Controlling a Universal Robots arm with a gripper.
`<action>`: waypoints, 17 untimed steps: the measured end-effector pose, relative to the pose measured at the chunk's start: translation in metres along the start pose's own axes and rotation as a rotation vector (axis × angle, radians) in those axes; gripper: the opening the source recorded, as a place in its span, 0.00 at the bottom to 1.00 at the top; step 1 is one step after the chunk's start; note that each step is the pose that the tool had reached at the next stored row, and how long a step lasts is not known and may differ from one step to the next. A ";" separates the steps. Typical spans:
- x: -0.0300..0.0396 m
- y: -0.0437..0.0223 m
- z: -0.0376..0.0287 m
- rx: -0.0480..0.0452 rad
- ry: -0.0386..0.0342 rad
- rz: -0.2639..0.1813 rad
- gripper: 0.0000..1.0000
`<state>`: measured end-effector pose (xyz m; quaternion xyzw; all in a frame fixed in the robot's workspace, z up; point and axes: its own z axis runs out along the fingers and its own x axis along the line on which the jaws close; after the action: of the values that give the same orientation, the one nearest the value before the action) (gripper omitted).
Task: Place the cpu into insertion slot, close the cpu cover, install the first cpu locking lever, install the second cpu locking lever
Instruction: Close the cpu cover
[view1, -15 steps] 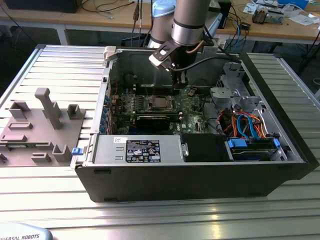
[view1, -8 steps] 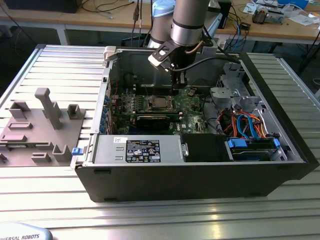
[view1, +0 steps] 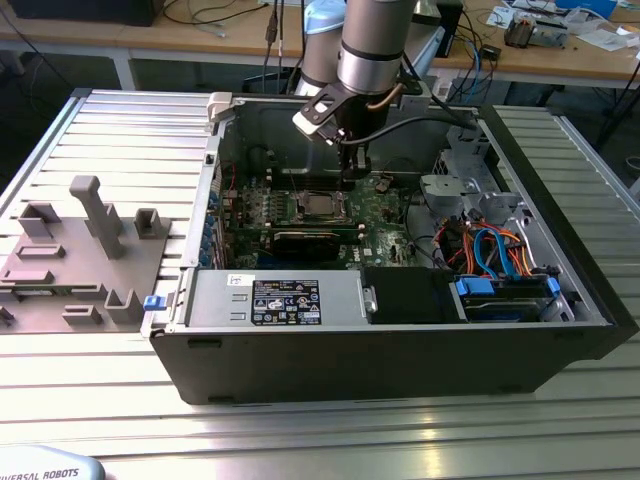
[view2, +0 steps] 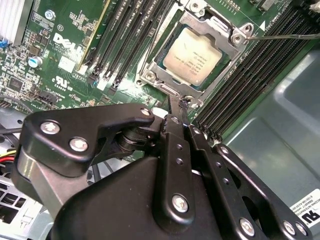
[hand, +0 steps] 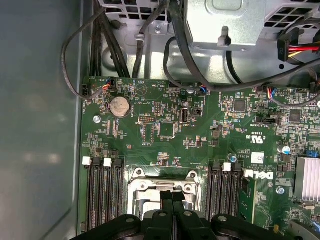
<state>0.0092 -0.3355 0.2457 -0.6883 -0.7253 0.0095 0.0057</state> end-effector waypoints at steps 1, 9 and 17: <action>0.0000 -0.0001 0.0001 0.0000 0.0000 0.000 0.11; 0.0001 -0.0011 0.0009 -0.0001 0.0002 0.000 0.11; 0.0002 -0.0027 0.0024 0.0000 0.0000 0.000 0.11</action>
<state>0.0065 -0.3355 0.2434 -0.6883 -0.7254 0.0095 0.0057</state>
